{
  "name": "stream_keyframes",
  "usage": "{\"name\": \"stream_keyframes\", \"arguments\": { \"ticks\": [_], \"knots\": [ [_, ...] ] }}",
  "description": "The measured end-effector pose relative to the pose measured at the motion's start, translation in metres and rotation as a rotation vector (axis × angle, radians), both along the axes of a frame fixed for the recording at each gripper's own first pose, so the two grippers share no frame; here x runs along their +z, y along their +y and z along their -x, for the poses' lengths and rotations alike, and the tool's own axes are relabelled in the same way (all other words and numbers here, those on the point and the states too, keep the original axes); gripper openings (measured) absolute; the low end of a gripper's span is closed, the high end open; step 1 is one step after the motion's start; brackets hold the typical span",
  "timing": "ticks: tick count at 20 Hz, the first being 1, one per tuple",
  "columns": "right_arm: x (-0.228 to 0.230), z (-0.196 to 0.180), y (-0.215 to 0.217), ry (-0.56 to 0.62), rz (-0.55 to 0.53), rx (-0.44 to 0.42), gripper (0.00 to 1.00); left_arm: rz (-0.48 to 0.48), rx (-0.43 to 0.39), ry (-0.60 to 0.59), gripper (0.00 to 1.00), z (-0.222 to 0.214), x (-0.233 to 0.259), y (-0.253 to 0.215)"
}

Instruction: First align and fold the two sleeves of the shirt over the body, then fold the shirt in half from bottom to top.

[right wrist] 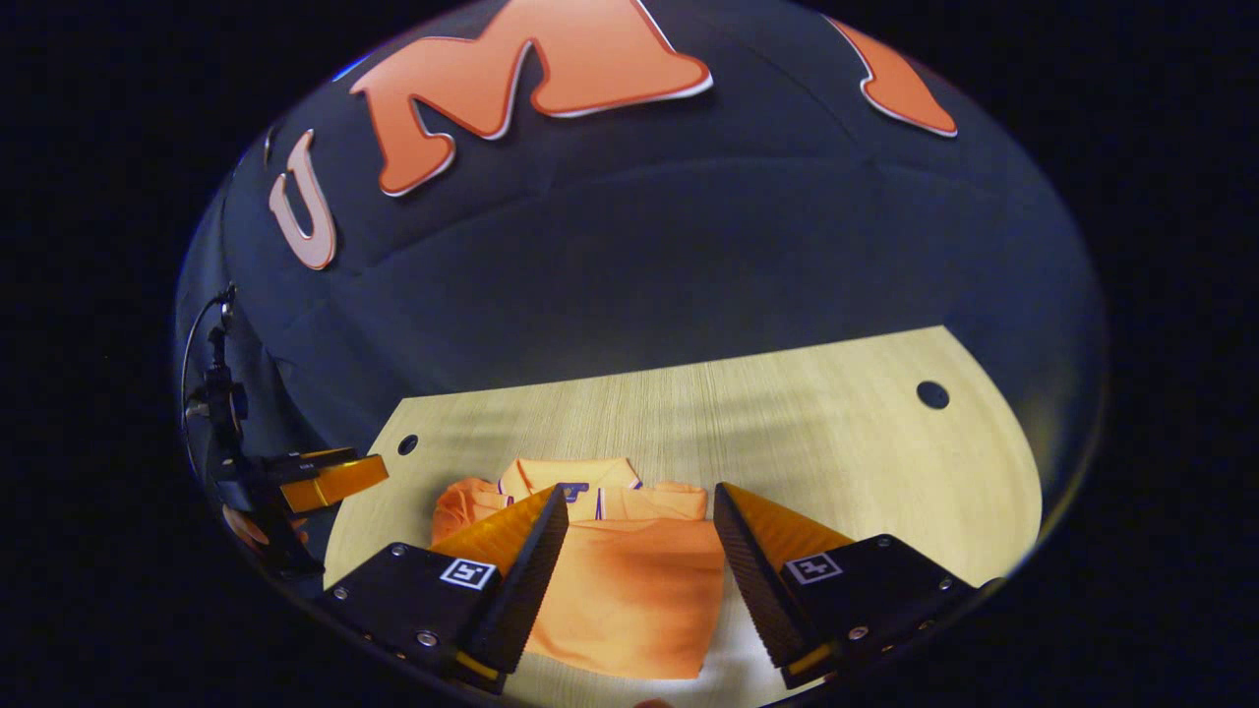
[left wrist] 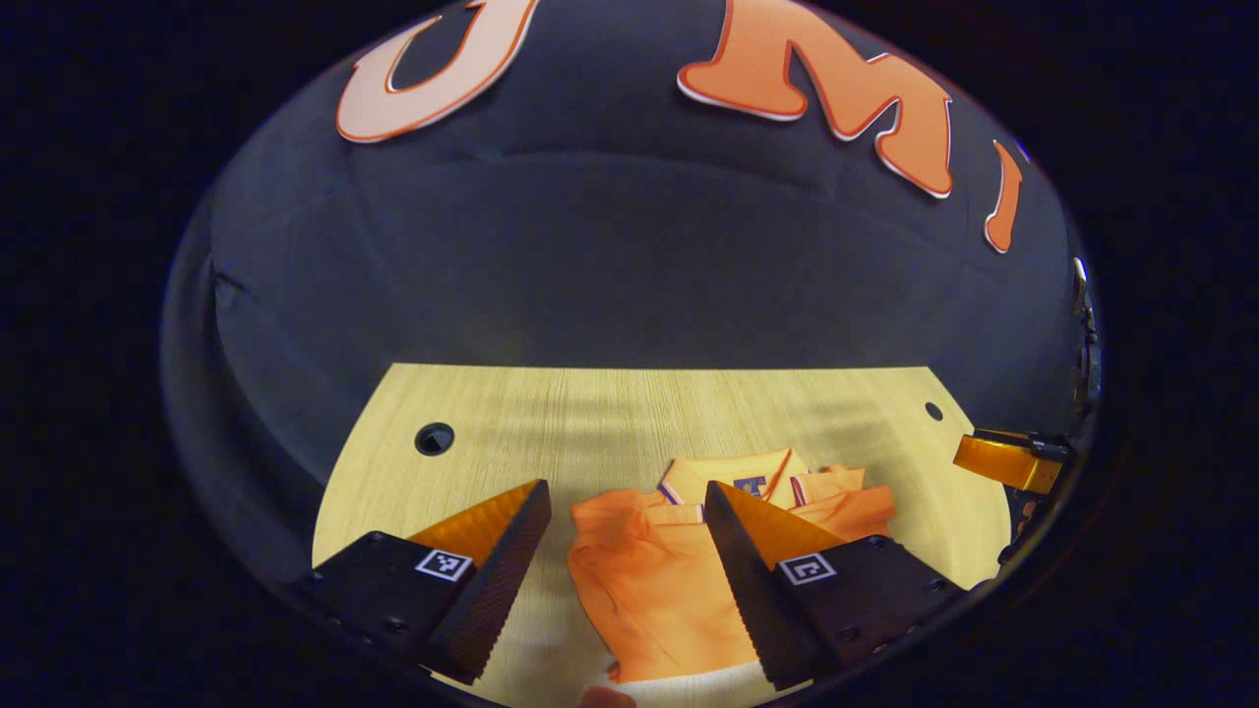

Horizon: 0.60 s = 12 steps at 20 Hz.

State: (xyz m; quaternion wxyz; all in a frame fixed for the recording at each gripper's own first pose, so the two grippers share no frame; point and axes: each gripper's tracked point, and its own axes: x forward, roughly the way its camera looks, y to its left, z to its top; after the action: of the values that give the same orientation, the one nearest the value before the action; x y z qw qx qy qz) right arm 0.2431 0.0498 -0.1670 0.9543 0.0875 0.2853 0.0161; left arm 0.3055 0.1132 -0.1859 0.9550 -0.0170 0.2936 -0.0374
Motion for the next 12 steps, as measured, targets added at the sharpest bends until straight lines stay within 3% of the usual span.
{"name": "stream_keyframes", "arguments": {
  "ticks": [5,12],
  "knots": [
    [0.034,0.041,0.004,-0.066,0.0,0.013,0.94,-0.026,0.025,-0.104,0.98,0.051,0.048,-0.011],
    [0.088,0.097,0.005,-0.258,0.154,0.031,0.94,0.018,0.065,-0.267,0.98,0.123,0.103,-0.023]
  ]
}}
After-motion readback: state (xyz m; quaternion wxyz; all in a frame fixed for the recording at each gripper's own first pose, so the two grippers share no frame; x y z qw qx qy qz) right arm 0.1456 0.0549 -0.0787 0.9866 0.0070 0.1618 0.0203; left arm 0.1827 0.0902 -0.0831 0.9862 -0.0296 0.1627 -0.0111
